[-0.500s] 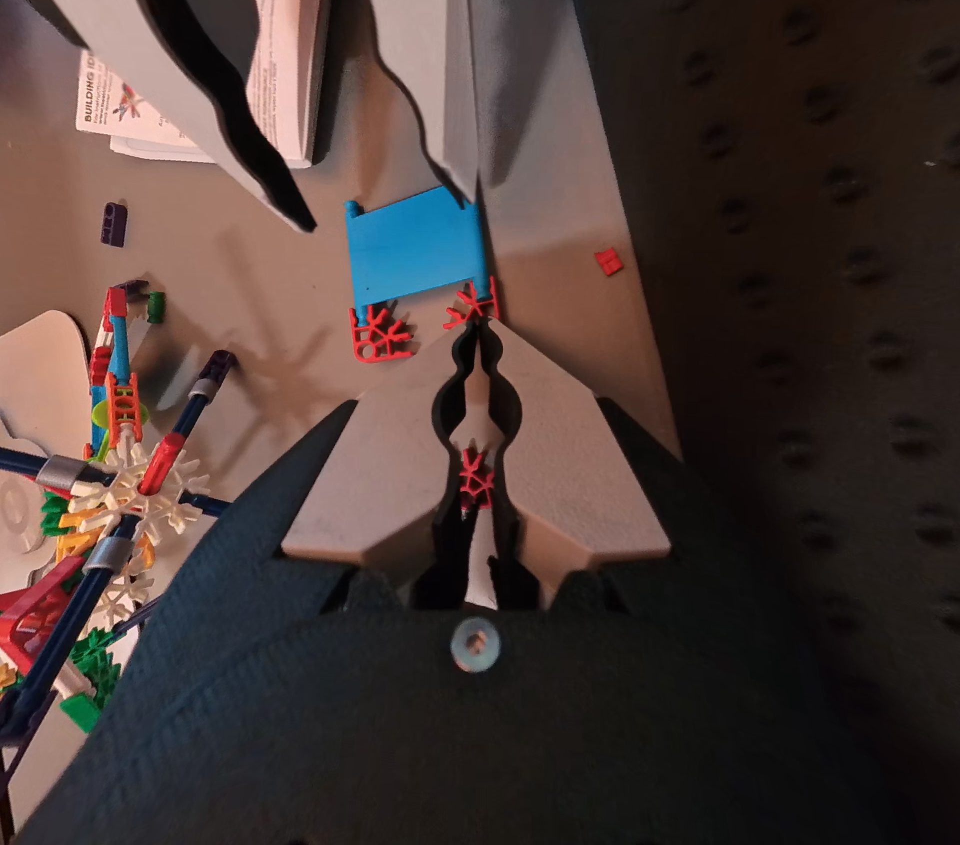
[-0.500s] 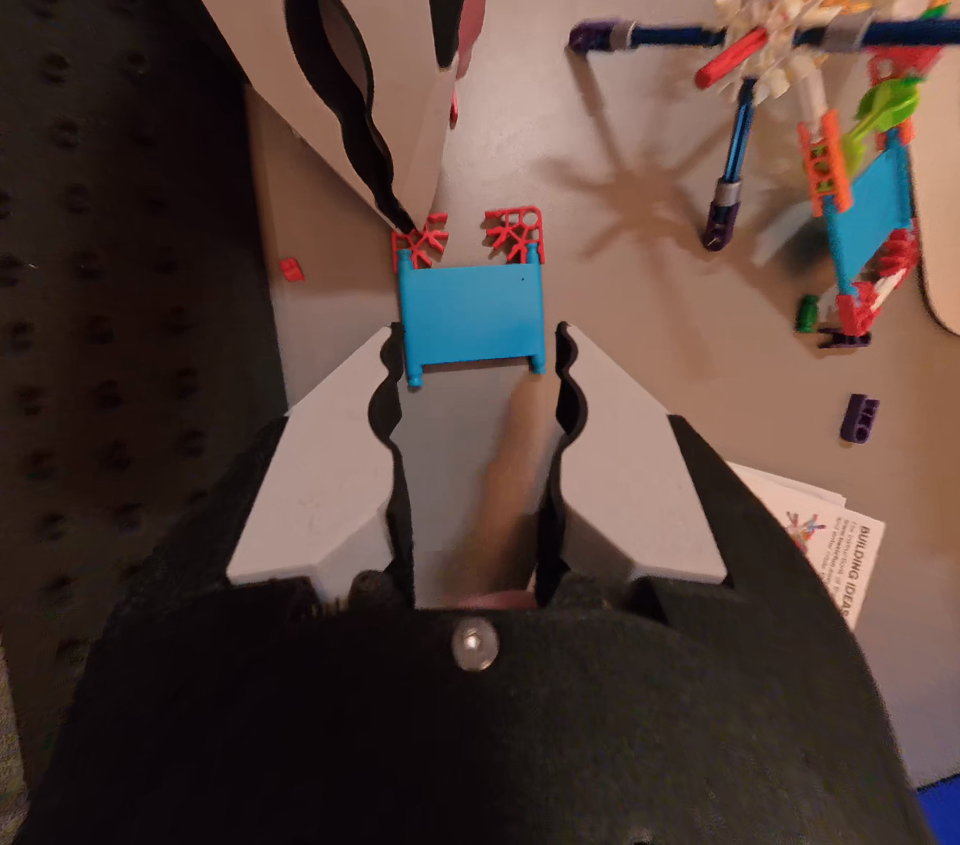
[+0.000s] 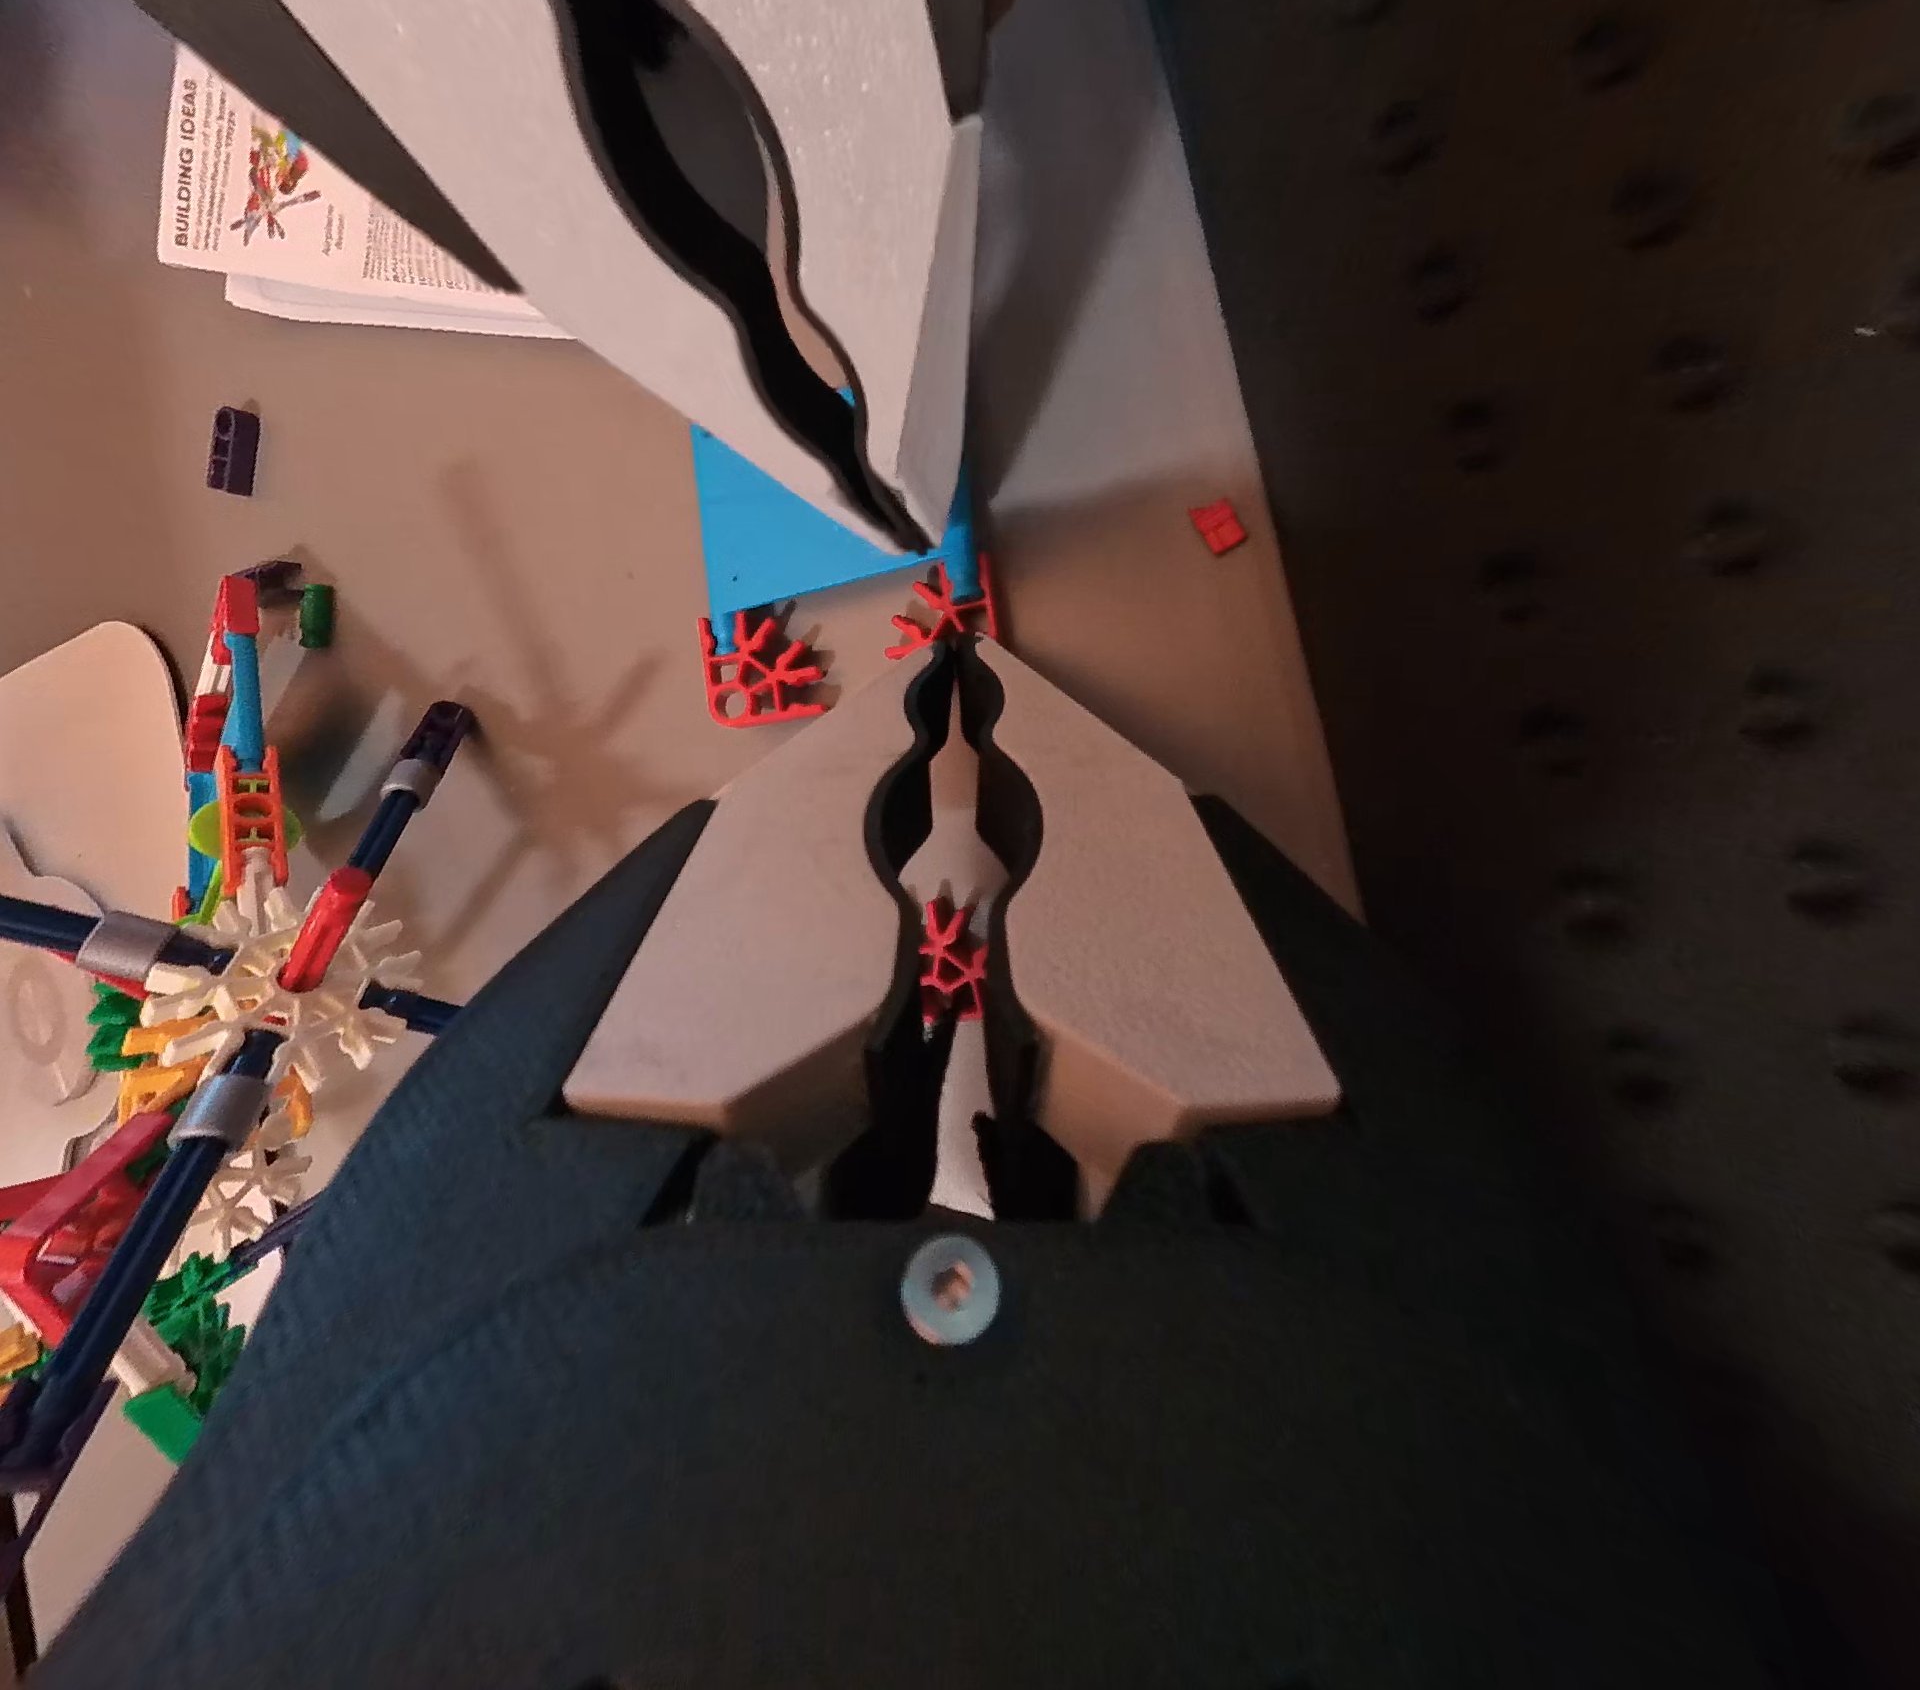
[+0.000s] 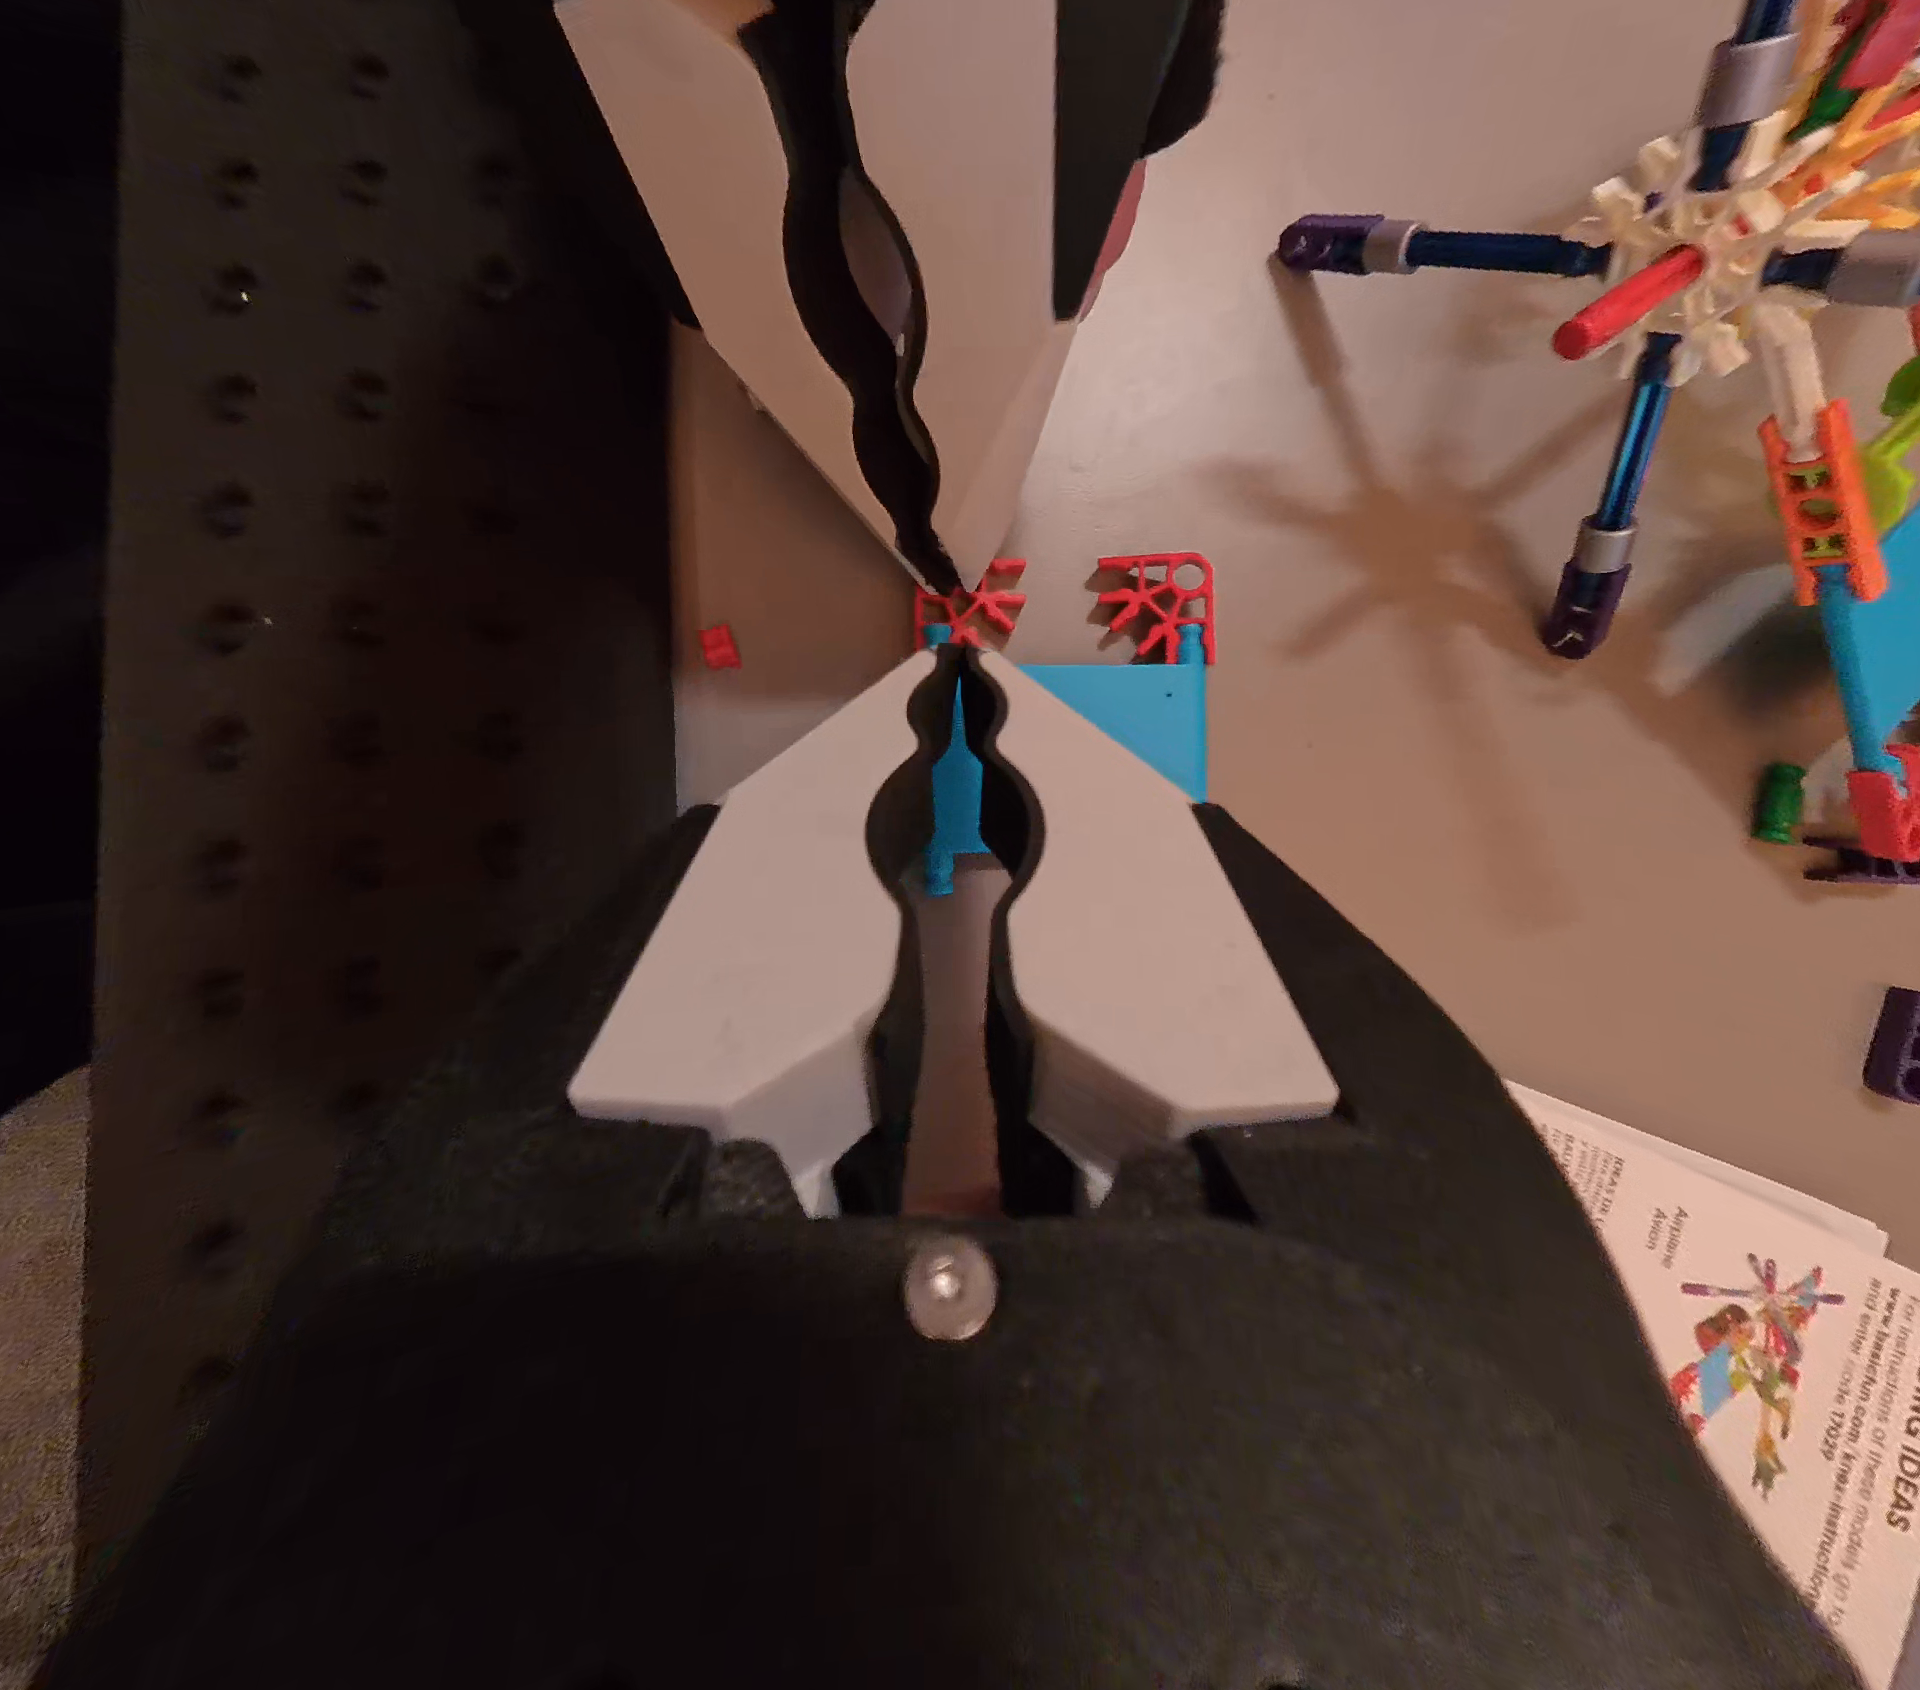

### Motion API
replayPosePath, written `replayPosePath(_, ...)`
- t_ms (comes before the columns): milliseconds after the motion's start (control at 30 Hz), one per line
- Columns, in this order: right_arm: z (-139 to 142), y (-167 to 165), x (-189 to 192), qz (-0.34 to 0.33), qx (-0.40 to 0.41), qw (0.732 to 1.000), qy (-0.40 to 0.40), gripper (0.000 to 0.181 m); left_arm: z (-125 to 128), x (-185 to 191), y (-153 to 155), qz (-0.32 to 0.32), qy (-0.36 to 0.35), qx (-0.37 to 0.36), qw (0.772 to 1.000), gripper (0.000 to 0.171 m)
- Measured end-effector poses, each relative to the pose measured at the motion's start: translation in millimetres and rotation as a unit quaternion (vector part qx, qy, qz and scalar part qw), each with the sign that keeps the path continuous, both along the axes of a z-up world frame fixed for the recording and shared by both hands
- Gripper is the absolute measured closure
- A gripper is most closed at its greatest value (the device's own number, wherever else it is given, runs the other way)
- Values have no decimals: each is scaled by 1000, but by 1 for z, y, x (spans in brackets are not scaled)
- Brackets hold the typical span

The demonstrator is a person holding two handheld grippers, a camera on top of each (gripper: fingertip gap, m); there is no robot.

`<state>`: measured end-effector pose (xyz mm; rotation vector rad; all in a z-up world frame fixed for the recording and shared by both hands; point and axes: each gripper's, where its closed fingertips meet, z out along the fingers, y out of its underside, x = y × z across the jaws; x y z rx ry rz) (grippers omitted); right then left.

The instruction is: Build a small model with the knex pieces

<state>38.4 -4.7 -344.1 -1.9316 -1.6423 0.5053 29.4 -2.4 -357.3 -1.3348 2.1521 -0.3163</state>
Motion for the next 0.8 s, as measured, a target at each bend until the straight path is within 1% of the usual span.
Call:
replayPosePath(100, -7, -2, 1, 3, -7, 1000, -11, 181, 0, 0, 0, 0, 0, 0, 1000, 171)
replayPosePath(433, -9, -2, 2, -9, -32, 999, -23, 181, 0, 0, 0, 1, 1, -2, 1000, 171)
replayPosePath(800, -11, -2, 3, 6, -59, 993, -105, 181, 0, 0, 0, 4, 1, -3, 1000, 171)
